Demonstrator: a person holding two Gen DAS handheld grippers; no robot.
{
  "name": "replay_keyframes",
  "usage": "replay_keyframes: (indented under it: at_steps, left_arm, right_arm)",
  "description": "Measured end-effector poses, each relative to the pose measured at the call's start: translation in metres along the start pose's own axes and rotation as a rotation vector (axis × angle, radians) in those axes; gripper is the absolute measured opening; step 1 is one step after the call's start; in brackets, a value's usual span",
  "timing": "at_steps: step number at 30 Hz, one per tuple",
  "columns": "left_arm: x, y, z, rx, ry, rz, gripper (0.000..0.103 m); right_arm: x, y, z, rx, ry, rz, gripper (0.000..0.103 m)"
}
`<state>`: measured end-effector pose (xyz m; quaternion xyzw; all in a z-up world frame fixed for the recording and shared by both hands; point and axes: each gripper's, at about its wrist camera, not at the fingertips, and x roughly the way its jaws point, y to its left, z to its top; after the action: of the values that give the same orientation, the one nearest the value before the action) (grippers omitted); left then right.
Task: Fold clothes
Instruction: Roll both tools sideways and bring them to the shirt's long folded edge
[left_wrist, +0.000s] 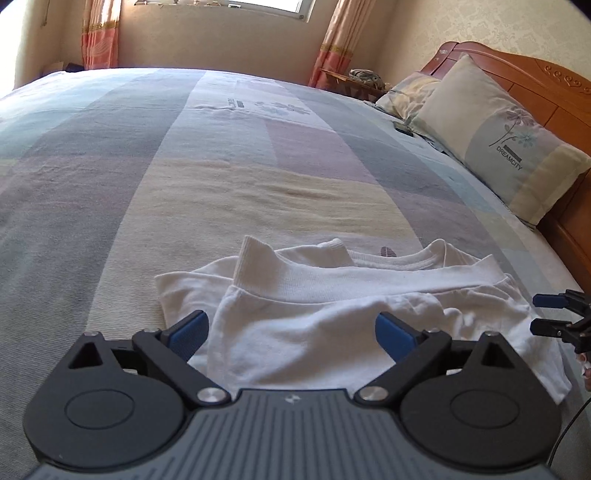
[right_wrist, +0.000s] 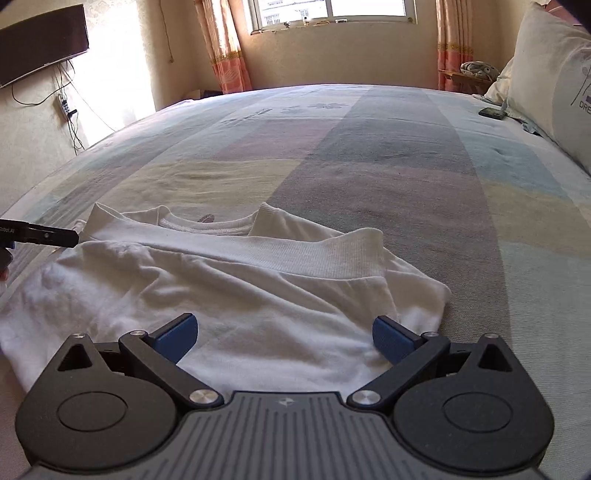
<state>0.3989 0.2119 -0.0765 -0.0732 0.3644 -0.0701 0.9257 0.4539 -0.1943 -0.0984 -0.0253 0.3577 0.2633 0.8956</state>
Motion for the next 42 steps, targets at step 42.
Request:
replay_keyframes:
  at_steps: [42]
  left_arm:
    - [-0.003,-0.214,-0.142,1.391,-0.112,0.418,0.102]
  right_arm:
    - [-0.024,0.16,-0.09,-1.043,-0.027,-0.425,0.103]
